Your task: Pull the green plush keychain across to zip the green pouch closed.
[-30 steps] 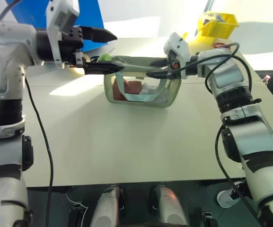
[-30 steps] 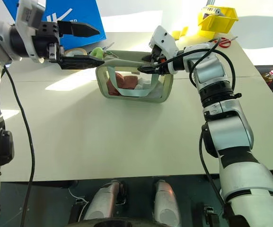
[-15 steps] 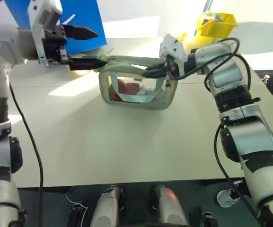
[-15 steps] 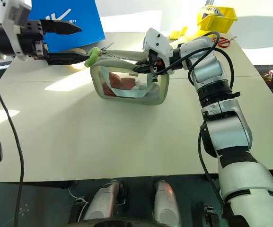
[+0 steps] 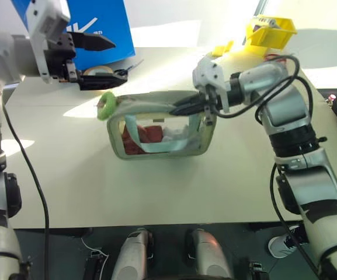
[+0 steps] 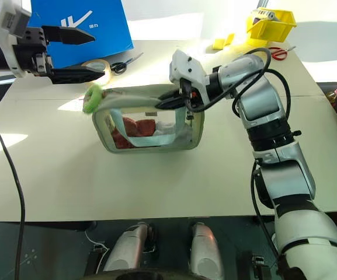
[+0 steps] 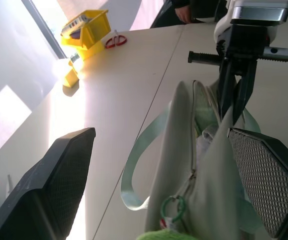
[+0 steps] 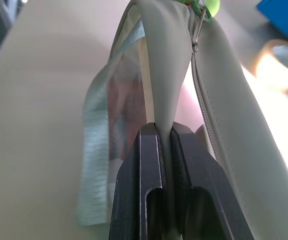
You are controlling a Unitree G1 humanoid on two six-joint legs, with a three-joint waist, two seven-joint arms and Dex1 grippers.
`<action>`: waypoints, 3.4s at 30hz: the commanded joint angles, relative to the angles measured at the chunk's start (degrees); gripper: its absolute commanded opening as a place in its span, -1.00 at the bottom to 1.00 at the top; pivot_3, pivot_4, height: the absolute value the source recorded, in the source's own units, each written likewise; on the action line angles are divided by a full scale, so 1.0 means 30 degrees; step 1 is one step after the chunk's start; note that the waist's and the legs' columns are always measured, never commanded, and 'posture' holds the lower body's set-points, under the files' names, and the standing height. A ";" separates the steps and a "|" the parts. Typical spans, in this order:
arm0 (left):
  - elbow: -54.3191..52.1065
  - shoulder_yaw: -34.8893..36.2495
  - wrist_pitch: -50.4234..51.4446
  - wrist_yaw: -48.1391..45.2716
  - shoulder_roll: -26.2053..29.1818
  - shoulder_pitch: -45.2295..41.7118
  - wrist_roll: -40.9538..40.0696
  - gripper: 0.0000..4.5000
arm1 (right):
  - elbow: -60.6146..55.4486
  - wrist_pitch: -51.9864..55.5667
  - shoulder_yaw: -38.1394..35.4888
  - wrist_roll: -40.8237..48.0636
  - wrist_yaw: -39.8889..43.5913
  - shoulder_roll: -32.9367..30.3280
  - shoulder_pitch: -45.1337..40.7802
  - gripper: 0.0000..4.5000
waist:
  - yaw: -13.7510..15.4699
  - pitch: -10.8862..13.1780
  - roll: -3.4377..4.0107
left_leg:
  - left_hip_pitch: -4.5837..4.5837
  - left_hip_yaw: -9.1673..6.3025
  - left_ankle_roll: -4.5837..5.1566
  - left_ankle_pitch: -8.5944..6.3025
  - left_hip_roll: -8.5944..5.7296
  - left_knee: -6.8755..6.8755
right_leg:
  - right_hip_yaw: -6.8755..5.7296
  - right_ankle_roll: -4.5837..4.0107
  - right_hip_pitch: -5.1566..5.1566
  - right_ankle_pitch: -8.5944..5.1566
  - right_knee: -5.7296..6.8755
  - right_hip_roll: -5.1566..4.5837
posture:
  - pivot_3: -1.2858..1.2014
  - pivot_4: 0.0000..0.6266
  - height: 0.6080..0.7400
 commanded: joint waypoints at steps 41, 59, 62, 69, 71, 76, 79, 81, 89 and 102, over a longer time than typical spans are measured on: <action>-0.3148 0.2724 0.3700 -0.1474 0.4859 0.5185 -0.2431 1.00 | -0.3253 0.2691 -0.1243 0.3133 -0.0801 -0.5370 0.3376 -0.97 | -0.0063 -0.0005 -0.0009 | 0.0055 0.0012 0.0022 -0.0020 0.0004 0.0000 | 0.0003 -0.0005 0.0016 -0.0005 0.0012 -0.0024 | 0.03 -0.52 1.00; -0.2869 0.4039 0.4488 0.2474 0.1406 0.9066 -0.3780 1.00 | -0.4138 0.3058 -0.1211 0.3217 -0.1416 -0.5358 0.3631 -0.97 | -0.0040 -0.0009 -0.0014 | 0.0075 0.0003 0.0008 -0.0016 0.0005 -0.0006 | 0.0003 -0.0010 0.0029 -0.0007 0.0015 -0.0026 | 0.03 -0.52 1.00; -0.2921 0.3799 0.4534 0.2586 0.1074 0.8953 -0.3869 1.00 | -0.4276 0.3142 -0.1229 0.3234 -0.1453 -0.5394 0.3671 -0.97 | -0.0038 -0.0009 -0.0014 | 0.0076 0.0002 0.0008 -0.0016 0.0006 -0.0006 | 0.0003 -0.0010 0.0031 -0.0006 0.0016 -0.0028 | 0.03 -0.52 1.00; -0.2622 0.3264 0.4139 0.2802 0.0762 0.8803 -0.3620 0.66 | -0.4301 0.3199 -0.1298 0.3233 -0.1650 -0.5380 0.3750 -1.00 | -0.0036 -0.0009 -0.0014 | 0.0076 0.0002 0.0009 -0.0018 0.0005 -0.0007 | 0.0003 -0.0011 0.0031 -0.0006 0.0015 -0.0031 | 0.03 -0.52 1.00; -0.2508 0.3218 0.4052 0.2825 0.0756 0.8708 -0.3601 0.22 | -0.4305 0.3206 -0.1290 0.3239 -0.1684 -0.5378 0.3759 -1.00 | -0.0035 -0.0009 -0.0015 | 0.0076 0.0002 0.0009 -0.0019 0.0006 -0.0007 | 0.0003 -0.0011 0.0030 -0.0006 0.0014 -0.0035 | 0.03 -0.52 1.00; -0.2403 0.3157 0.3877 0.2839 0.0830 0.8281 -0.3543 -0.87 | -0.4145 0.3135 -0.1253 0.3188 -0.1728 -0.5365 0.3668 -1.00 | -0.0019 -0.0010 -0.0016 | 0.0076 0.0002 0.0008 -0.0018 0.0005 -0.0006 | 0.0003 -0.0011 0.0030 -0.0006 0.0014 -0.0037 | 0.03 -0.52 1.00; -0.2157 0.3024 0.3433 0.2909 0.0929 0.7437 -0.3207 -0.99 | -0.4103 0.3095 -0.1241 0.3161 -0.1755 -0.5342 0.3674 -1.00 | 0.0002 -0.0011 -0.0018 | 0.0074 0.0002 0.0007 -0.0017 0.0004 -0.0006 | 0.0002 -0.0011 0.0030 -0.0005 0.0014 -0.0039 | 0.03 -0.52 1.00; -0.1913 0.3111 0.3737 0.2888 0.0847 0.6260 -0.3494 -0.99 | -0.4092 0.3093 -0.1238 0.3158 -0.1764 -0.5336 0.3675 -1.00 | 0.0021 -0.0011 -0.0021 | 0.0073 0.0002 0.0009 -0.0018 0.0003 -0.0005 | 0.0002 -0.0012 0.0031 -0.0005 0.0013 -0.0038 | 0.03 -0.52 1.00; -0.1863 0.1257 0.3836 0.1996 -0.0259 0.2446 -0.3472 -0.99 | -0.3912 0.3034 -0.1140 0.3039 -0.1930 -0.5114 0.3464 -1.00 | -0.0009 -0.0014 -0.0023 | 0.0092 0.0009 0.0011 -0.0015 -0.0007 -0.0004 | 0.0001 -0.0006 0.0057 -0.0004 0.0014 -0.0029 | 0.03 -0.52 1.00; -0.1596 -0.0635 0.1157 0.1962 -0.1374 0.3331 -0.1154 -0.60 | -0.4455 0.3424 -0.1349 0.3222 -0.2584 -0.5199 0.3885 -1.00 | 0.0004 -0.0013 -0.0024 | 0.0114 0.0008 0.0041 -0.0032 -0.0003 -0.0002 | 0.0002 -0.0007 0.0073 -0.0004 0.0019 -0.0030 | 0.03 -0.52 1.00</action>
